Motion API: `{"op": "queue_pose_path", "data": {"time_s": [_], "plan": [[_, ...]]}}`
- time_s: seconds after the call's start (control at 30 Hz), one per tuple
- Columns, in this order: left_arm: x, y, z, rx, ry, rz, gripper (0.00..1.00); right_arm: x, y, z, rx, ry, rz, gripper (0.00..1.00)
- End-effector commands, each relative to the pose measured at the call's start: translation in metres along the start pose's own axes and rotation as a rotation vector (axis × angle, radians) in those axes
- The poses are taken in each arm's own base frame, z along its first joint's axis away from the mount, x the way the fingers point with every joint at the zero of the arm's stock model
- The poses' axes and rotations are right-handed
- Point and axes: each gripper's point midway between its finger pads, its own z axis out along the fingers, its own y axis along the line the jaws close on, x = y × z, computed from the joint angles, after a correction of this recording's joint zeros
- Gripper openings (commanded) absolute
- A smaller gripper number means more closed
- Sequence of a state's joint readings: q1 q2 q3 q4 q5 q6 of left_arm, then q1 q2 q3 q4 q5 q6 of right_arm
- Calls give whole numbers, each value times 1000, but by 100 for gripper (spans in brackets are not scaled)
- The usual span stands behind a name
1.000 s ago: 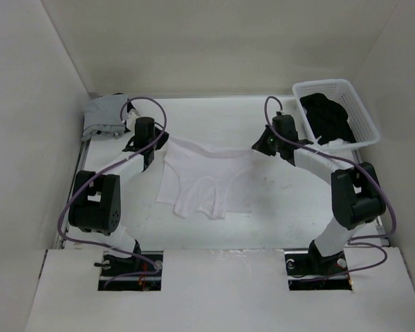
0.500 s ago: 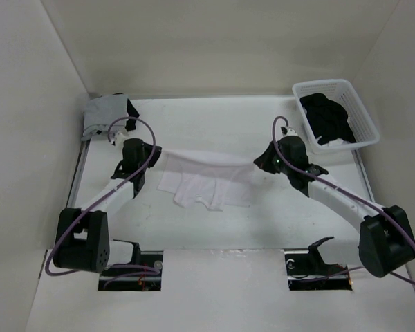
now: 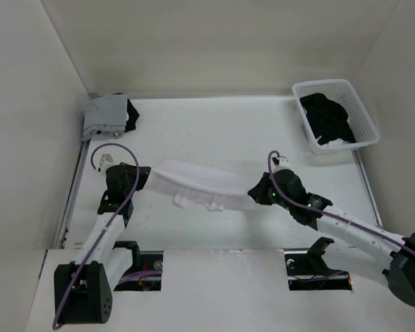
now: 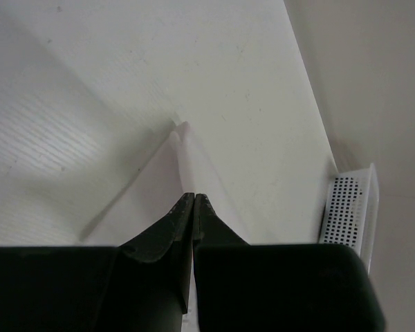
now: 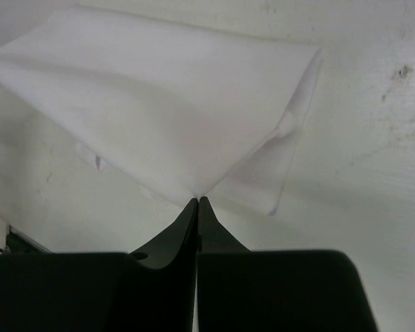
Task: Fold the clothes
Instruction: Fold the tank top
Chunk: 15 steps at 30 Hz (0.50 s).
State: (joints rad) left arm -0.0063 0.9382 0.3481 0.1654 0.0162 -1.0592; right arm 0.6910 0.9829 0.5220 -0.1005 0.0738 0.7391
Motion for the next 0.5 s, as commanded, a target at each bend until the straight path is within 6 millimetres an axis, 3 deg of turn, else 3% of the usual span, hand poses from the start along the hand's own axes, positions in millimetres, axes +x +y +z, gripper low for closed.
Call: {"op": "queue_pose_path", "data": {"time_s": [0.0, 0.27, 0.47], "plan": [[5, 2, -13, 34, 29, -5, 0, 26, -17, -3, 71, 33, 14, 2], [26, 52, -17, -75, 73, -28, 4, 64, -40, -1, 142, 113, 94, 6], [10, 60, -27, -88, 21, -65, 20, 70, -45, -5, 165, 124, 116, 23]]}}
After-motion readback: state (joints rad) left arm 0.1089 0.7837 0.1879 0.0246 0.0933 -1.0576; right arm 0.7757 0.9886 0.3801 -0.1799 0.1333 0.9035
